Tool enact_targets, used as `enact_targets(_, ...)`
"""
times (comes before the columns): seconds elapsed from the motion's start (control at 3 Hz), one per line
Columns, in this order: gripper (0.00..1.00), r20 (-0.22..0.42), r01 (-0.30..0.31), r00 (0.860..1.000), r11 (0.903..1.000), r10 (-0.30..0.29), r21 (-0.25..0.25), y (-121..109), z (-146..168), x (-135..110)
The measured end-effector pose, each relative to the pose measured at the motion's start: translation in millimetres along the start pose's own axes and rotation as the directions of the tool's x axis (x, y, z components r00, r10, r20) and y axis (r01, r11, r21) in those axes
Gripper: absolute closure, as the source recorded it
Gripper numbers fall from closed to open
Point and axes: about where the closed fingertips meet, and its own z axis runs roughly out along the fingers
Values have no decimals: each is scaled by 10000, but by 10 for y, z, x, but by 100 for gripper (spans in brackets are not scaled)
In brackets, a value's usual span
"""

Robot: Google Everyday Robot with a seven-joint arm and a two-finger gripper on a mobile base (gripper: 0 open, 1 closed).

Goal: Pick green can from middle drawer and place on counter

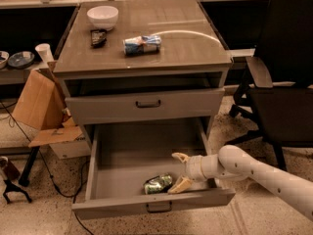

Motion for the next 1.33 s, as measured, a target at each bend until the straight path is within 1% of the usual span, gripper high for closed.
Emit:
enact_targets(0.33,12,41,-53,10000,10000,53,3,-8,15,1)
enact_targets(0.67,28,125,-109,9999,9999,108,33,-25,34,-11)
enact_targets(1.0,24,205,-107,9997,9999,105,73,-51,43,-50)
enact_targets(1.33,16,242,-79,9997,10000,79,1,-66,103,-82)
